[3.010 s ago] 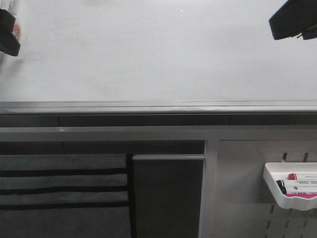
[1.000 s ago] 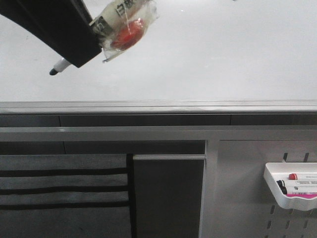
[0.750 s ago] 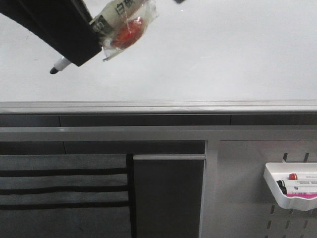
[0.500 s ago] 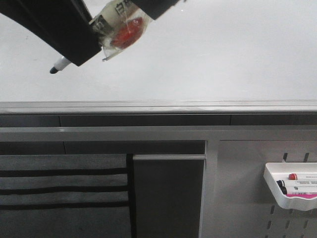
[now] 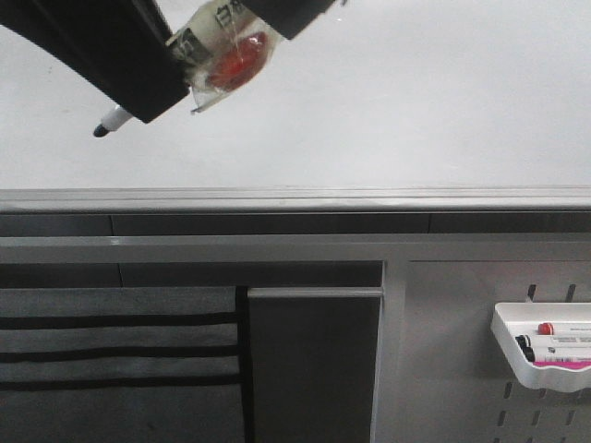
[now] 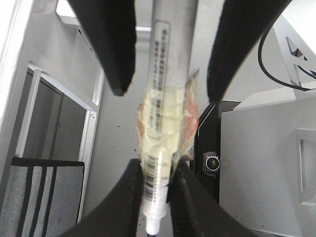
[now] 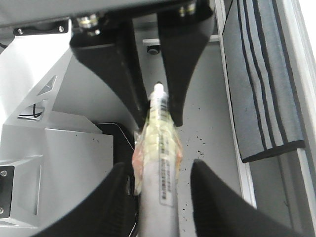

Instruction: Write number 3 on whiteboard

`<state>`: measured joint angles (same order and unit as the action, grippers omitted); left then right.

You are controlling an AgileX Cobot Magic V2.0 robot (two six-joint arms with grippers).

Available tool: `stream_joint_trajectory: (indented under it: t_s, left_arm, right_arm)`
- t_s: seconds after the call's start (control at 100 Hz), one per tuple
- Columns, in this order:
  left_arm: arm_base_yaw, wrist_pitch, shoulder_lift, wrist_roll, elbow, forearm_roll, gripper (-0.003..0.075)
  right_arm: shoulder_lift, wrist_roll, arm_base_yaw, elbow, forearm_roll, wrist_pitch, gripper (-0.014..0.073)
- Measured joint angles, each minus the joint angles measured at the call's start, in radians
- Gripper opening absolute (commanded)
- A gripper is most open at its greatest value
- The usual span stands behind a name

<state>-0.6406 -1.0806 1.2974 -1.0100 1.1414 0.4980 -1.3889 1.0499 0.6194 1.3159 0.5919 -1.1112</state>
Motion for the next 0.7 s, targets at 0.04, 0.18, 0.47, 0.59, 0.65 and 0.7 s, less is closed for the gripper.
stream_joint_trajectory:
  t_s: [0.04,0.18,0.47,0.59,0.65,0.7]
  left_arm:
    - [0.0,0.0,0.0,0.0,0.0,0.0,-0.002]
    - [0.0,0.0,0.0,0.0,0.0,0.0,-0.002]
    - [0.0,0.0,0.0,0.0,0.0,0.0,-0.0019]
    - [0.0,0.004,0.0,0.0,0.0,0.0,0.0055]
    - [0.0,0.006,0.0,0.0,0.0,0.0,0.0146]
    - [0.0,0.01,0.0,0.0,0.0,0.0,0.023]
  right_arm:
    - [0.0,0.0,0.0,0.0,0.0,0.0,0.0164]
    - [0.0,0.0,0.0,0.0,0.0,0.0,0.0143]
    - [0.0,0.0,0.0,0.0,0.0,0.0,-0.0018]
    - [0.0,0.0,0.0,0.0,-0.002,0.0,-0.002]
    - [0.0,0.0,0.0,0.0,-0.002,0.002,-0.002]
    - [0.0,0.0,0.0,0.0,-0.002,0.002,-0.002]
